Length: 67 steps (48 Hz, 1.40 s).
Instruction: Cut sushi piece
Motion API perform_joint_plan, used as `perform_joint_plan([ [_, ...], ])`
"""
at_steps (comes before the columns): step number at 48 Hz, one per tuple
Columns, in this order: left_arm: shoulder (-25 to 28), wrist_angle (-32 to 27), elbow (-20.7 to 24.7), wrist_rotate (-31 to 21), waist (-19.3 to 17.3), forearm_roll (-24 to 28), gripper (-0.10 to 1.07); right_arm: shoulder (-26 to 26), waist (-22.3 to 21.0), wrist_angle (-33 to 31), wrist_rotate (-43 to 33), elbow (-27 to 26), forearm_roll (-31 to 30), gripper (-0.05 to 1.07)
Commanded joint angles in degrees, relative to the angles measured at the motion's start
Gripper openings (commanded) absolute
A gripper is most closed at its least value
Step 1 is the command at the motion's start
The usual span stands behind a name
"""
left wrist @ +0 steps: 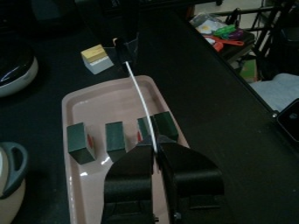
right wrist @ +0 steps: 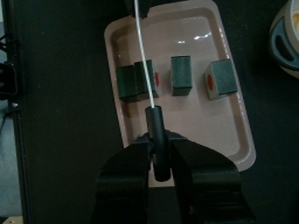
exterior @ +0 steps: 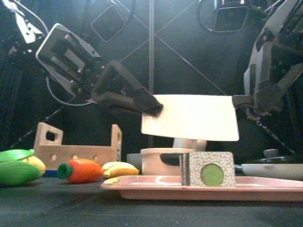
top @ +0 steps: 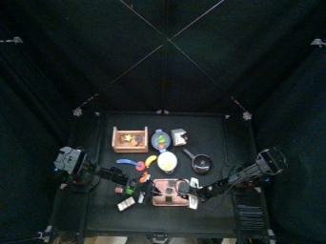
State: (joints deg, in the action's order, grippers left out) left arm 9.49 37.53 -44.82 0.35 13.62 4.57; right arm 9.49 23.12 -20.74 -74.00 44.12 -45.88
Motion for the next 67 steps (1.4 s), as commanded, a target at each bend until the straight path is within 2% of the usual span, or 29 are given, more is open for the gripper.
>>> perform_joint_plan([
  [1,-0.6,2.4,1.8,-0.1,0.8,-0.1,0.37,2.1,-0.7,0.3,0.0,-1.1,-0.1,0.50],
  [9,-0.1,2.4,1.9,-0.3,1.6,-1.7,0.37,1.9,0.1,0.3,-0.1,-0.6,0.8,0.50],
  [22,-0.1,2.3,1.5,-0.1,3.9,-10.1,0.36,1.1,0.4,0.5,-0.1,-0.5,1.7,0.50],
  [28,0.5,2.3,1.1,0.1,4.8,-12.4,0.36,0.8,0.4,0.6,-0.1,-0.5,1.7,0.50],
  [41,2.5,2.4,1.3,0.2,5.4,-12.6,0.36,-0.4,0.4,0.7,-0.2,-0.6,1.7,0.50],
  [67,2.6,2.4,1.4,0.1,6.3,-12.6,0.36,-1.1,1.1,0.7,-0.4,-0.8,2.2,0.50],
])
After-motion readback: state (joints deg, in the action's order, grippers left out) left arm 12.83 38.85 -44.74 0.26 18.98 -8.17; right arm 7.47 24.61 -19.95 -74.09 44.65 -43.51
